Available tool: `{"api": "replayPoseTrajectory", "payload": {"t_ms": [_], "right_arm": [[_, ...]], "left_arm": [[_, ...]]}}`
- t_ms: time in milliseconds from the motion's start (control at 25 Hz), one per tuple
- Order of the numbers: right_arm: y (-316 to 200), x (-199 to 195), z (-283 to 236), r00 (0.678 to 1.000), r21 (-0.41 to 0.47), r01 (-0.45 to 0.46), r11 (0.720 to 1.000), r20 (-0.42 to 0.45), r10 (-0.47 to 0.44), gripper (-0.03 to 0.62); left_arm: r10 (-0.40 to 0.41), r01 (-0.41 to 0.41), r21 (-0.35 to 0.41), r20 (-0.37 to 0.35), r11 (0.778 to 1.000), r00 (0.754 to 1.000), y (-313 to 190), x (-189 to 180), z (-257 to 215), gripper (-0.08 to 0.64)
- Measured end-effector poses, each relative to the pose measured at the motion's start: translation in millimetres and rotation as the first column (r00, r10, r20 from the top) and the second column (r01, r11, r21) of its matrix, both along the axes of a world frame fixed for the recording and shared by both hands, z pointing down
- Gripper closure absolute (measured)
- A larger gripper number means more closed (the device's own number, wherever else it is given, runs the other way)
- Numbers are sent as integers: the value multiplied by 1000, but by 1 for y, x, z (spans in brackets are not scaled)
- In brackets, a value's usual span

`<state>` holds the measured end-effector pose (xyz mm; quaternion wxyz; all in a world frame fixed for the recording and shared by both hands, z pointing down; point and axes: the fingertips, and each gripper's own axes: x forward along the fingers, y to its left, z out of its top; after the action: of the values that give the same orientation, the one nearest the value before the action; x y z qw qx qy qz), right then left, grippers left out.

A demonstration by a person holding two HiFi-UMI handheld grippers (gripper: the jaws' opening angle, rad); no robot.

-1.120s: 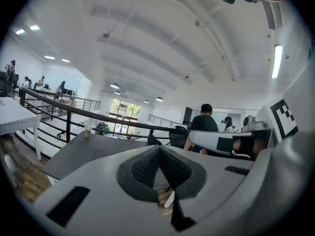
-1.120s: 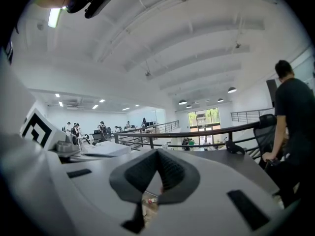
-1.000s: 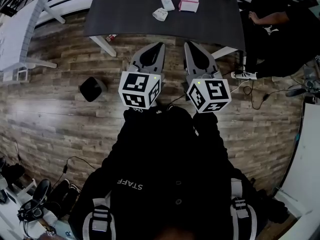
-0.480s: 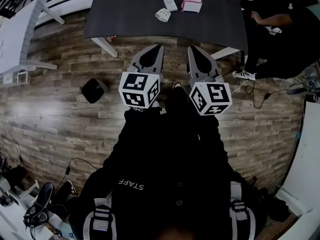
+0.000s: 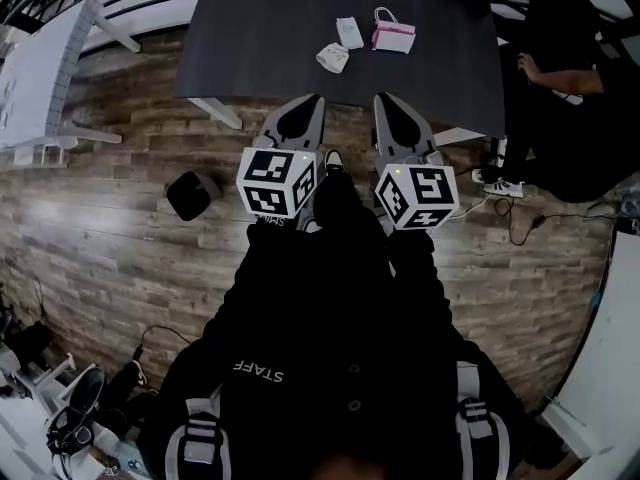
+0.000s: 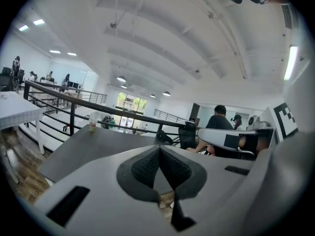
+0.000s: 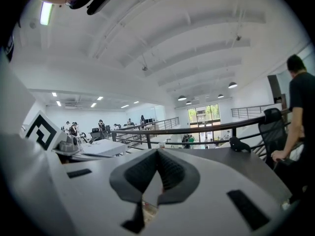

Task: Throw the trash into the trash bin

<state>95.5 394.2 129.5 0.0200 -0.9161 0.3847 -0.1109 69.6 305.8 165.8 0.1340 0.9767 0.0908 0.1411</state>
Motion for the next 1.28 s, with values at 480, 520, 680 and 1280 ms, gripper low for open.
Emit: {"api": "replayPoseTrajectory", "payload": {"t_ms": [480,520,680,1280], "right_arm": [[8,160,31,997,-31,-12,999,74,14,577],[9,171,36,996,-32,-11,999,84,14,577],[12,206,53,993,-42,-10,999,119,15,577],[-17,257,110,977,-91,79,993,206,-59,577]], "left_arm": [[-23,24,-6,77,1000,997,-9,148,33,560],[-27,28,-9,96,1000,995,-10,156,40,560],[-50,51,-3,184,999,982,-15,185,67,560],[-124,188,-113,427,976,896,-40,209,197,560]]}}
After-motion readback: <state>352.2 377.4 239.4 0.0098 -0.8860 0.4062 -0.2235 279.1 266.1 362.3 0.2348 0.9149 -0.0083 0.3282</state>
